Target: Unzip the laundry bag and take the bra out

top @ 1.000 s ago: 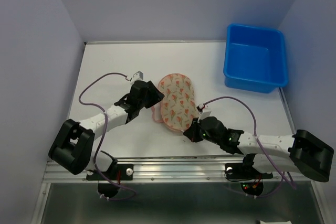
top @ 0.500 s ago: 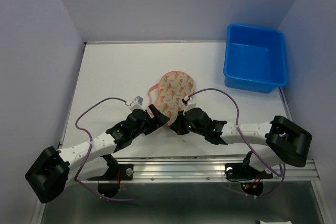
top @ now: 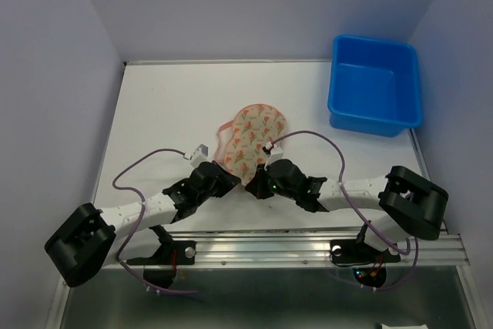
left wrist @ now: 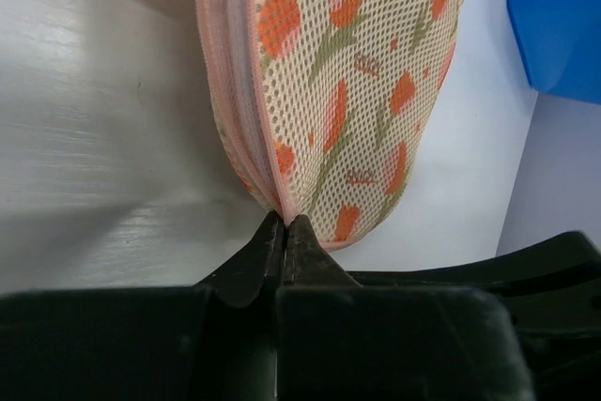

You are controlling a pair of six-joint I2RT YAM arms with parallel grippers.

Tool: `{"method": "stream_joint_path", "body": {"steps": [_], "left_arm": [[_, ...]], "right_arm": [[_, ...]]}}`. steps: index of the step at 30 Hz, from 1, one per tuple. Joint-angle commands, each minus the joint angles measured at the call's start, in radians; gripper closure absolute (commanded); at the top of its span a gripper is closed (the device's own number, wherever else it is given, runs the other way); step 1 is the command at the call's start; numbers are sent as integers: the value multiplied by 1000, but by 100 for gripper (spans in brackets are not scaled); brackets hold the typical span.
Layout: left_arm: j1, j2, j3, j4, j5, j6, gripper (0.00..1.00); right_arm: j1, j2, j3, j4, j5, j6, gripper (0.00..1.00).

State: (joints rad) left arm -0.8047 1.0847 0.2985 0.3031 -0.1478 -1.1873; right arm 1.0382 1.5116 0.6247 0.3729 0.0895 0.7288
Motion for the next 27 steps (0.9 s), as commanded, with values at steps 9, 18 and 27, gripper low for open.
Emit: {"method": "stream_joint_path", "body": {"steps": [9, 18, 27], "left_arm": [[133, -35, 47, -16, -12, 113, 100], [289, -15, 106, -116, 47, 265, 100], [292, -181, -63, -84, 105, 167, 100]], "right_arm": [[10, -306, -250, -20, 91, 32, 99], [10, -569, -344, -204, 209, 35, 99], [10, -509, -289, -259, 242, 14, 72]]}}
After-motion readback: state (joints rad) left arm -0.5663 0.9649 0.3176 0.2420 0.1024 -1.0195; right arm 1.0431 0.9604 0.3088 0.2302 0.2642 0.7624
